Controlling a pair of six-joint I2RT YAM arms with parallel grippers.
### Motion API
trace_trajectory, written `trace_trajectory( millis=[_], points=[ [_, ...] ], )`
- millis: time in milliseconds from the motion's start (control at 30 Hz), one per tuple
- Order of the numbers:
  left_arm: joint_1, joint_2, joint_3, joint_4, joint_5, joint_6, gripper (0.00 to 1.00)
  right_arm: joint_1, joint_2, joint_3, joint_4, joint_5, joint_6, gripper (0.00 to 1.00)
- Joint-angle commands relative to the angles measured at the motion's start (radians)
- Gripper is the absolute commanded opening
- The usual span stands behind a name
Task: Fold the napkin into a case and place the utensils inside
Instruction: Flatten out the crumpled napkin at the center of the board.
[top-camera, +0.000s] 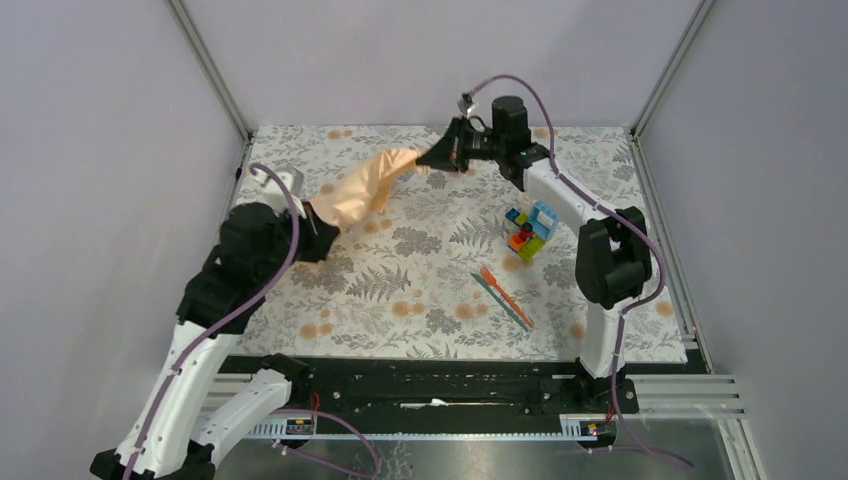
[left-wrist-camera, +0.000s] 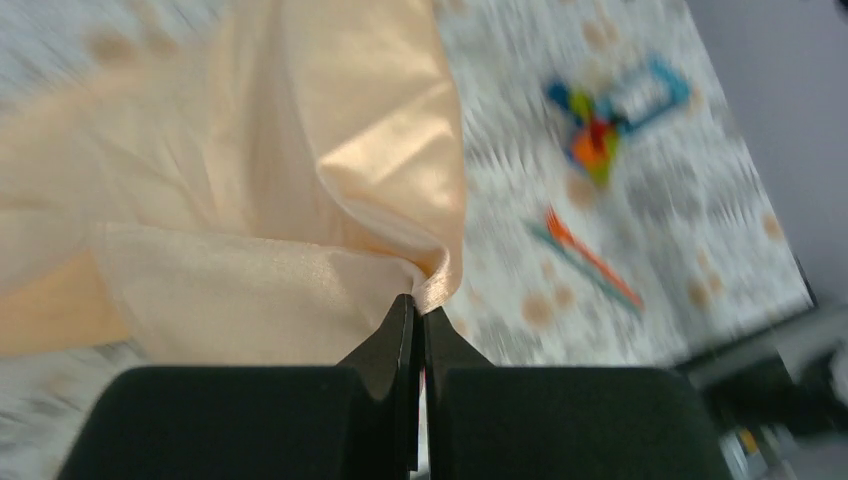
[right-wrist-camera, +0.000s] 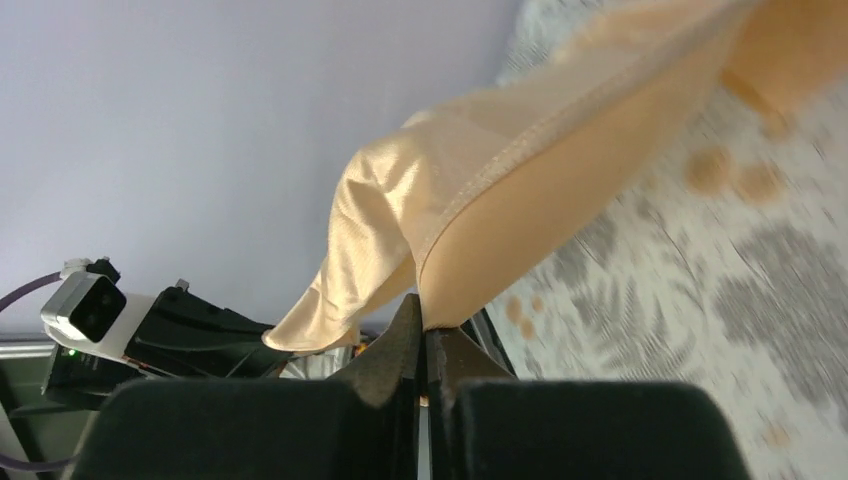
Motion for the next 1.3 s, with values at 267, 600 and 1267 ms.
trace_trajectory(
  millis=[267,600,1267],
  points=[
    [-0.122,-0.104,-0.528,0.196,0.599,-0.356,0.0,-0.002,-0.325,-0.581,-0.326,0.184,-0.472,0.0],
    [-0.547,0.407,-0.49,0.498,0.38,-0.413,0.0,-0.002,-0.311,-0.622,-0.491,0.366,-0.601,0.0],
    [0.015,0.336,-0.391,0.164,0.21,-0.419,0.79,0.116,-0.284,-0.362,-0.717,1.048,-0.701,0.6]
  ],
)
